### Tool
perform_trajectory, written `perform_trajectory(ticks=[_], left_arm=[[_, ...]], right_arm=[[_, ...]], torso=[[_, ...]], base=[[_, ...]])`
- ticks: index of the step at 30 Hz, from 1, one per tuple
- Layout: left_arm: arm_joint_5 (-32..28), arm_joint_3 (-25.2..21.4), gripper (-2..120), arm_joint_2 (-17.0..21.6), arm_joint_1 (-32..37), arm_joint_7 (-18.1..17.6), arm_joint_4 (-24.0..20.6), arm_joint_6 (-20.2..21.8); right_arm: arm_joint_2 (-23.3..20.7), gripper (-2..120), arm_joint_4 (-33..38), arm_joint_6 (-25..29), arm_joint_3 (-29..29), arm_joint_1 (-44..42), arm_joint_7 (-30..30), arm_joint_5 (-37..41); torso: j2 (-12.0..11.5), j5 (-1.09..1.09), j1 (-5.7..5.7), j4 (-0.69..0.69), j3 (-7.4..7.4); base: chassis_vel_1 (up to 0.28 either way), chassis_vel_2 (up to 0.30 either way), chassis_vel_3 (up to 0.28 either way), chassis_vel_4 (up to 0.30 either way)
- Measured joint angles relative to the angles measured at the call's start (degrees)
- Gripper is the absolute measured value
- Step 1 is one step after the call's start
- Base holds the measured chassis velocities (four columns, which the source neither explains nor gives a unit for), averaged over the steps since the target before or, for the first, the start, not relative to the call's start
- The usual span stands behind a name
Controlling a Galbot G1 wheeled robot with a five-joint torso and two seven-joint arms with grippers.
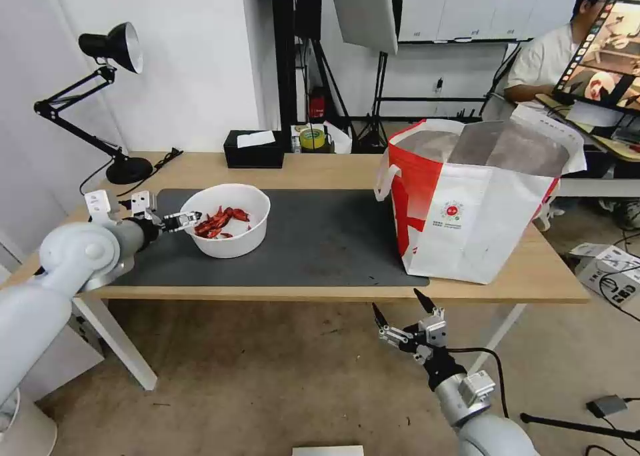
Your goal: Pick up the trash from the table and place it into the takeout bag.
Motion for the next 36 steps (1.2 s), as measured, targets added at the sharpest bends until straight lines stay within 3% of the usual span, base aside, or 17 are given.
perform_trajectory(ticks=[15, 28, 36], left_arm=[[-5.94, 6.36, 100, -2.29, -8.0, -8.61, 5.41, 2.96], [-7.59, 8.25, 100, -4.23, -10.09, -12.2, 8.11, 3.59], [-7.59, 8.54, 95, -4.43, -10.31, -12.49, 8.15, 3.28]], right_arm=[[0.0, 100, 0.0, 0.0, 0.0, 0.0, 0.0, 0.0], [0.0, 100, 0.0, 0.0, 0.0, 0.0, 0.0, 0.0], [0.0, 100, 0.0, 0.0, 0.0, 0.0, 0.0, 0.0]], torso=[[0.01, 0.0, 0.0, 0.0, 0.0], [0.01, 0.01, -0.01, 0.0, -0.01], [0.01, 0.0, -0.01, 0.01, -0.01]], base=[[0.0, 0.0, 0.0, 0.0], [0.0, 0.0, 0.0, 0.0], [0.0, 0.0, 0.0, 0.0]])
